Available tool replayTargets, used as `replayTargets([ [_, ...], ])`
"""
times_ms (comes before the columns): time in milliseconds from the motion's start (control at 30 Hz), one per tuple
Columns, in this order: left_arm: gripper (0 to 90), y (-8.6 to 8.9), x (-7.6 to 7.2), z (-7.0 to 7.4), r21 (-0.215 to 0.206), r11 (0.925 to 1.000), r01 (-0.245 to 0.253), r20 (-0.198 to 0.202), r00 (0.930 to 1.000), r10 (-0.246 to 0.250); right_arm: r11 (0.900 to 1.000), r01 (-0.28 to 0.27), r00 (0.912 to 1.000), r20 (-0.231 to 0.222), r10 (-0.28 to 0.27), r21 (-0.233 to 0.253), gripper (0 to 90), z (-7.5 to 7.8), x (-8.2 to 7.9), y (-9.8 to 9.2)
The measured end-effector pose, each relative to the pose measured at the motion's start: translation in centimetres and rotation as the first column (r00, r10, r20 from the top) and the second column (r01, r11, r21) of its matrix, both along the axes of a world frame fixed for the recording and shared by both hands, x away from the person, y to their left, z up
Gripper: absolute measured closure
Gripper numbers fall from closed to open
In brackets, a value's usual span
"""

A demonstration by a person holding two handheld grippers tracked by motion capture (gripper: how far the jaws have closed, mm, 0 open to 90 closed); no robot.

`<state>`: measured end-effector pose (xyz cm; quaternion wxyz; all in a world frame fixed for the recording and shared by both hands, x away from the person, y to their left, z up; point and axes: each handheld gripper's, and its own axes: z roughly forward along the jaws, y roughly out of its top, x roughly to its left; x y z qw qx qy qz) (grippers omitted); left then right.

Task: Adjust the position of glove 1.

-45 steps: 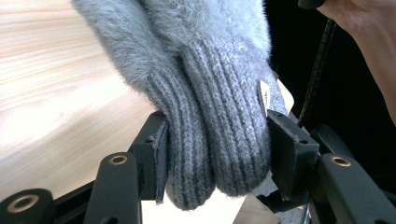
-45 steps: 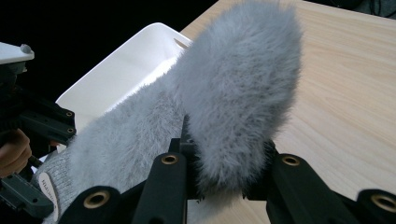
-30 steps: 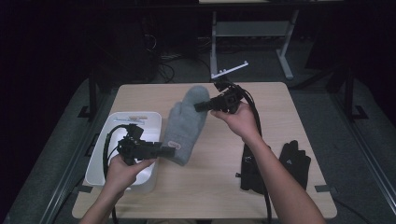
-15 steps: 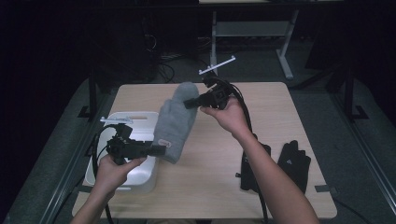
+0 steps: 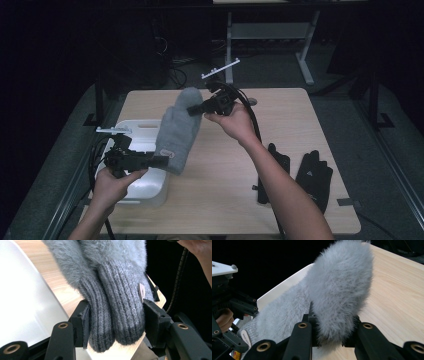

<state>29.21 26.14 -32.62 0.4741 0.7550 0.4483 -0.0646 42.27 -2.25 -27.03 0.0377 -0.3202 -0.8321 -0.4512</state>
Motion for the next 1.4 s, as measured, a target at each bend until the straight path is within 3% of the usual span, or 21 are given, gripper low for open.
replayTargets([
  [767,45.2,3.9,-0.7,-0.6,0.007,0.9977,-0.067,-0.012,0.9977,0.067,0.999,-0.046,0.9988,-0.017,0.046,0.016,73.9,-0.8,0.9,4.7],
  [1400,45.2,6.0,-0.9,-2.9,0.006,0.9933,-0.116,-0.059,0.9915,0.116,0.997,-0.082,0.9953,-0.052,0.082,0.004,73.8,-2.9,1.7,7.9],
])
